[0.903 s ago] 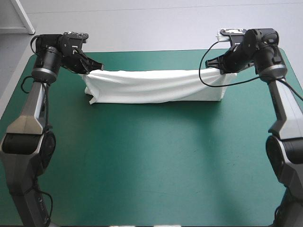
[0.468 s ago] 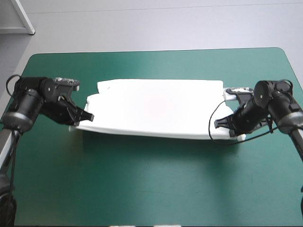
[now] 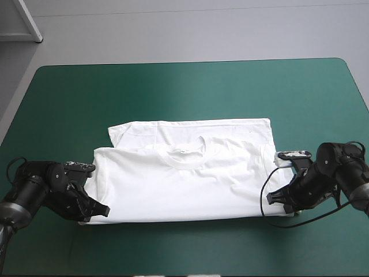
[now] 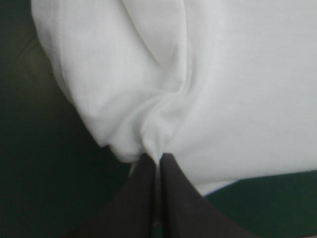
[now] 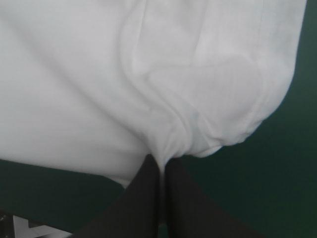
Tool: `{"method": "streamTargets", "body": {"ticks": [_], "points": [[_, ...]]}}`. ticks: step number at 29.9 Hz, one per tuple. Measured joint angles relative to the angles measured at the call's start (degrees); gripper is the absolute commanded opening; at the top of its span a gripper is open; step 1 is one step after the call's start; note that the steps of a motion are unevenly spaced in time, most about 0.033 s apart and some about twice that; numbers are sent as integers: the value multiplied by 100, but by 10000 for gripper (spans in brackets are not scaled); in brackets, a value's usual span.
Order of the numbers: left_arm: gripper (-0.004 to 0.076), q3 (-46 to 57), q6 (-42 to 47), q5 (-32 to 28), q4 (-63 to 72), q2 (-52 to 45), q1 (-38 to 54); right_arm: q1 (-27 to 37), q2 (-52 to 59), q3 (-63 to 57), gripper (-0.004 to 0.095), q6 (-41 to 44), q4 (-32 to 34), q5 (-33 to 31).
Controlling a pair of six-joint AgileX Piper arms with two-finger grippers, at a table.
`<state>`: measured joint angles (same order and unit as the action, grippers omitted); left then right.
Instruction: Fold the cloth
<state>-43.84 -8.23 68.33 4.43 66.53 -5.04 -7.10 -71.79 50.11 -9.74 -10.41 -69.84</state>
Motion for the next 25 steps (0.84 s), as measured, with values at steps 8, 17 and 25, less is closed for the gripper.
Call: {"method": "streamTargets", "body": {"ticks": [8,17,25], "points": [[552,93,0,-330,182,-13,0,0,16,-116,849,-137,-220,437],[545,-608,176,-882,200,-230,0,0,29,943,749,-21,-76,698],[545,-1050,823,-1114,-443,-567,150,0,29,1113,695,-21,64,739]]}}
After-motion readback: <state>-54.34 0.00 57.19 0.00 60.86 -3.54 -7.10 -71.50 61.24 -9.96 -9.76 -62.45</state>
